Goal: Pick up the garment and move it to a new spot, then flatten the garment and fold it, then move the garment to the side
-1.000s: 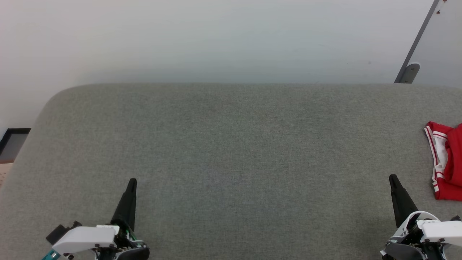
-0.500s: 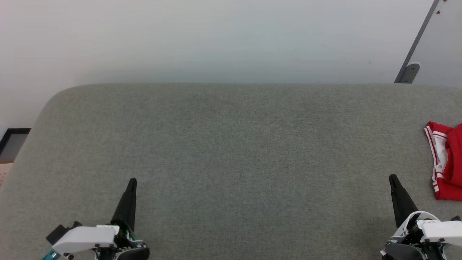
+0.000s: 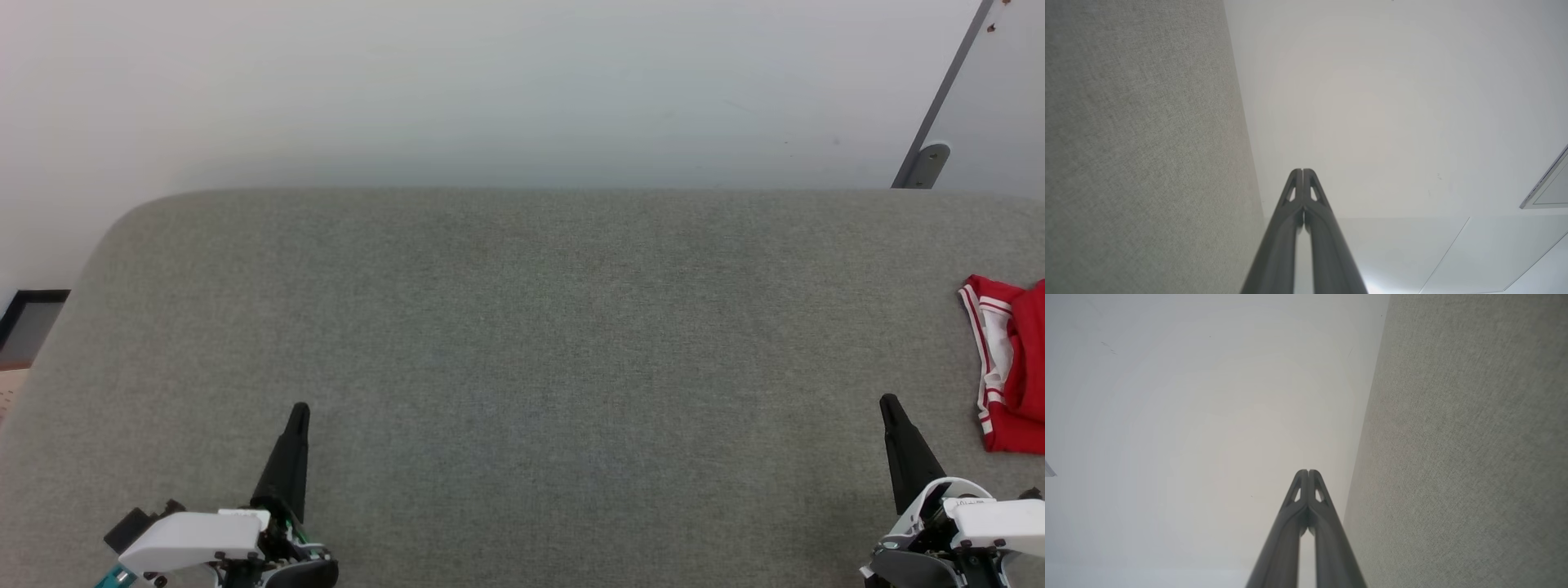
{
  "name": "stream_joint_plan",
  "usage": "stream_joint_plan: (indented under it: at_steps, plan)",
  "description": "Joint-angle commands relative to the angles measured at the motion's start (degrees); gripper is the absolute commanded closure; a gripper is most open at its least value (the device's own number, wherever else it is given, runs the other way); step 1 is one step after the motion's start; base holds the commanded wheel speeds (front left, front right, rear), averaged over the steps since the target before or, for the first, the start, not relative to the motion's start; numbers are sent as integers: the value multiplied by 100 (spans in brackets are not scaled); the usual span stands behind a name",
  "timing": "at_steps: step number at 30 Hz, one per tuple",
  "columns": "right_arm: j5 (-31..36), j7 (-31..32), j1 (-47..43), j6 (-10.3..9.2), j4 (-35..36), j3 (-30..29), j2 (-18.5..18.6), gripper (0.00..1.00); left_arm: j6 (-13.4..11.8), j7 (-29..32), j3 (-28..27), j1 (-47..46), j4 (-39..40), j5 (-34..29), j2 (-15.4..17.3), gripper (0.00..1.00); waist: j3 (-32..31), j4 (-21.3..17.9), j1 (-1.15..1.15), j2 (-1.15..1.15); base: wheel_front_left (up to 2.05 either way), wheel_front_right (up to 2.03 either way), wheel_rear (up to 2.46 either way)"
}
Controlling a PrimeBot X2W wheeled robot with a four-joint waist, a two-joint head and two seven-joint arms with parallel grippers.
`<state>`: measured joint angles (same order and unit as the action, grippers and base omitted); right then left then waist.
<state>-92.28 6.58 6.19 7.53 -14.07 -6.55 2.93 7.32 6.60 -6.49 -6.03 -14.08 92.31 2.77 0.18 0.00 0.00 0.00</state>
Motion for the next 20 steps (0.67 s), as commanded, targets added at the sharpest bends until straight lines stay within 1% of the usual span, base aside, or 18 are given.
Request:
stream_joint_plan:
  at_steps: [1,20]
  plan:
    - [-26,12,18,-8,0,2,-16,100,31,8,-7,-50,6,20,3,100,0,0,0,0,0,0,0]
    - [-26,12,18,-8,0,3,-16,100,31,8,-8,-50,6,20,3,100,0,0,0,0,0,0,0]
